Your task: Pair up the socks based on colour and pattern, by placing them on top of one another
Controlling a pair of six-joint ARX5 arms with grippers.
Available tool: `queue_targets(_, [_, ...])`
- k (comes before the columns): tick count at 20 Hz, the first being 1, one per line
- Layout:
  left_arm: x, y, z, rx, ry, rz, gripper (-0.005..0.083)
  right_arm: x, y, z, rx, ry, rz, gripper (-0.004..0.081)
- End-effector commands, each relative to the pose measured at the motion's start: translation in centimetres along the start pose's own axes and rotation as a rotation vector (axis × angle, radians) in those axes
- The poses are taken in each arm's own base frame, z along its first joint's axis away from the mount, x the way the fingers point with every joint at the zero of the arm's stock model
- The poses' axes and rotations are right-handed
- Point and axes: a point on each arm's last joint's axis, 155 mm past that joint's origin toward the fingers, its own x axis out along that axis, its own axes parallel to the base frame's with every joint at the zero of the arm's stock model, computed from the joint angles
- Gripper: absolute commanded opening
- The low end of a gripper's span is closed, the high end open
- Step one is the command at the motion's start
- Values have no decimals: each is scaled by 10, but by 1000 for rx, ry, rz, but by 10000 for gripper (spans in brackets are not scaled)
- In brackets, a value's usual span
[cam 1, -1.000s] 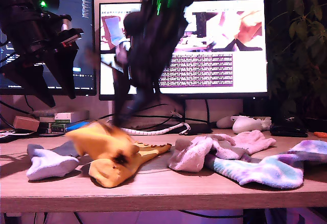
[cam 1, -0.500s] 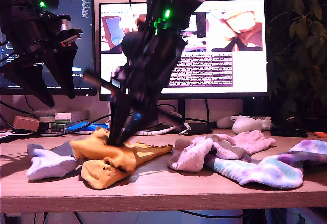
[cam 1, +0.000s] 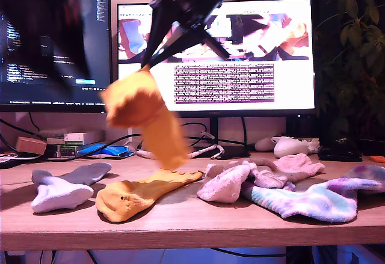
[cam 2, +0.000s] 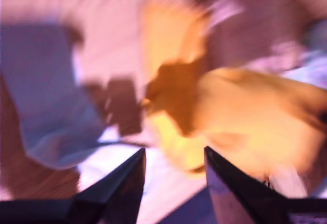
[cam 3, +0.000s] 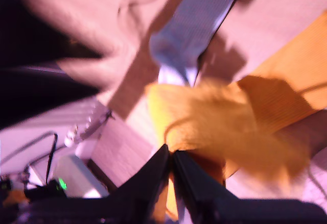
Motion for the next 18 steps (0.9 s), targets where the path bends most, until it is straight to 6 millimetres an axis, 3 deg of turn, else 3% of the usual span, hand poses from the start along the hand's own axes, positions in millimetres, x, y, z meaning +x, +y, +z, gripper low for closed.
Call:
queue_targets(1, [-11, -19, -3, 39, -20, -28, 316, 1, 5, 3, 1, -9, 29, -11])
queue_targets(3, [-17, -29, -10, 62, -28, -46, 318, -3, 13, 9, -5, -28, 71, -11])
queue_targets(6, [-10, -34, -24, 83, -66, -80, 325, -9, 26, 13, -4, -42, 135, -11])
queue_targets(11, [-14, -35, -31, 140, -274, -120, 326, -20, 35, 23, 10, -77, 199, -11])
queue_targets(14, [-23, -39, -35, 272, -350, -76, 318, -28, 44, 36, 54, -108, 269, -11])
queue_targets(18, [-17, -50, -42, 457, -332, 21, 317, -35, 60, 46, 82, -128, 355, -11])
